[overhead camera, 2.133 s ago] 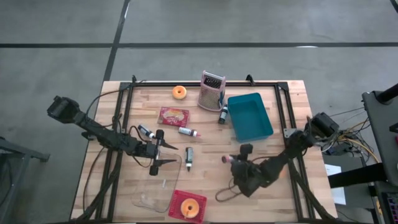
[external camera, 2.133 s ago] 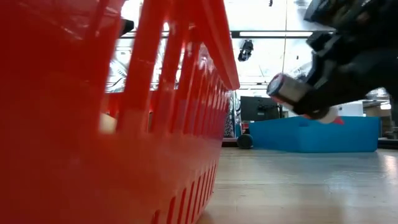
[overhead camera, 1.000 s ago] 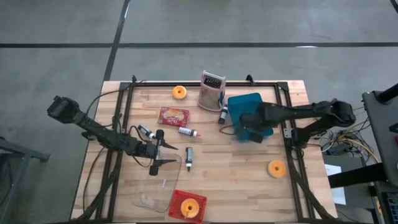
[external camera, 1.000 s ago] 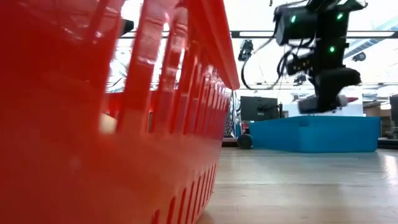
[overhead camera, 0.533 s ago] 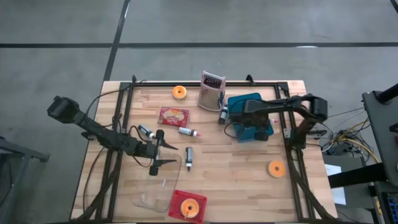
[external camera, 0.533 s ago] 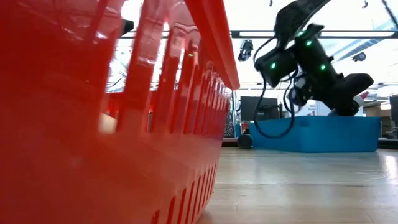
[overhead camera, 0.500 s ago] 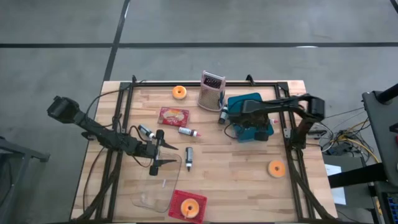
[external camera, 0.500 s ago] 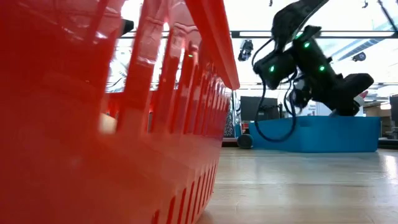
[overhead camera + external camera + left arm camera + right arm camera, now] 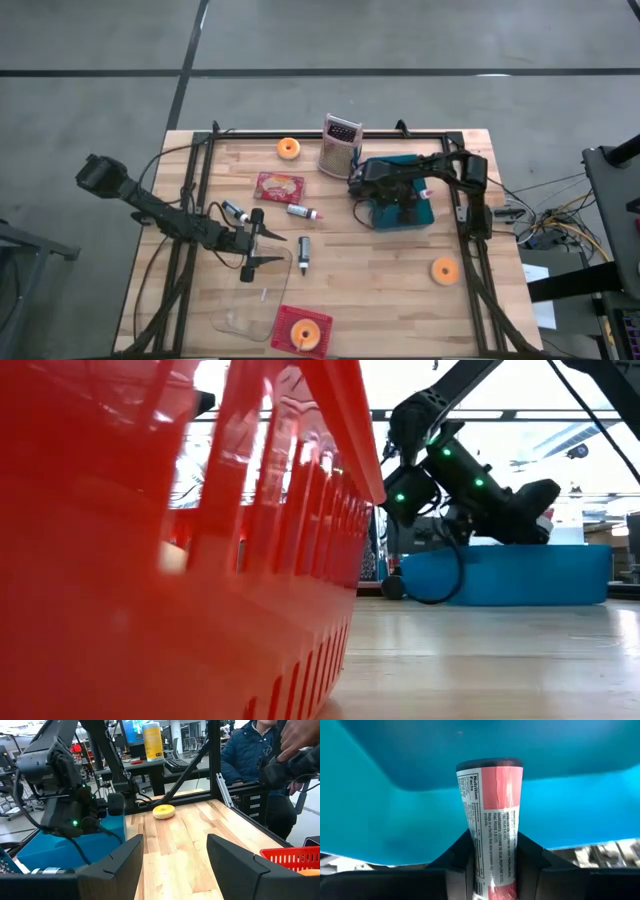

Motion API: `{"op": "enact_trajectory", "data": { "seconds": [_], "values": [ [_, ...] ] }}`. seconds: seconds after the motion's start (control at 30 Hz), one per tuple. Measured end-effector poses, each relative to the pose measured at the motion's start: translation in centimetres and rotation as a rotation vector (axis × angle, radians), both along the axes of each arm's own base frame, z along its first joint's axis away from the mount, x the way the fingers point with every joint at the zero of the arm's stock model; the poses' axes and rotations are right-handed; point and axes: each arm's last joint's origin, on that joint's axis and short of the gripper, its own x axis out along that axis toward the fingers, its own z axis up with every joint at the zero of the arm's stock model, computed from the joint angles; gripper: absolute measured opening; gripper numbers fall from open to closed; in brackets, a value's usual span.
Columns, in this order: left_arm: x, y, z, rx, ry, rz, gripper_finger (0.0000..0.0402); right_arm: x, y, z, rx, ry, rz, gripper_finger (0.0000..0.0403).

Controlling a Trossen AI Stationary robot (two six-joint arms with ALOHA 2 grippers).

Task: Pick & Place Food Item
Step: Put the bottom pink food coloring bottle into the blue bin

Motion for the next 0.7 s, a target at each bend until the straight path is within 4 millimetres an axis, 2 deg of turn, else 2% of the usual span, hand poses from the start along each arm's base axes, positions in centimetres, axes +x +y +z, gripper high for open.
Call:
{"op": "enact_trajectory", "data": {
  "seconds": [0.33, 0.7],
  "values": [
    [0.01, 0.01, 0.01, -0.001, 0.000, 0.001, 0.0222, 0.84, 0.02, 0.76, 0.047, -0.047, 0.023, 0.0151],
    [0.00, 0.02, 0.00, -0.004, 0.001, 0.001, 0.0222, 0.66, 0.19, 0.54, 0.050, -0.033, 0.028, 0.0187]
  ]
}}
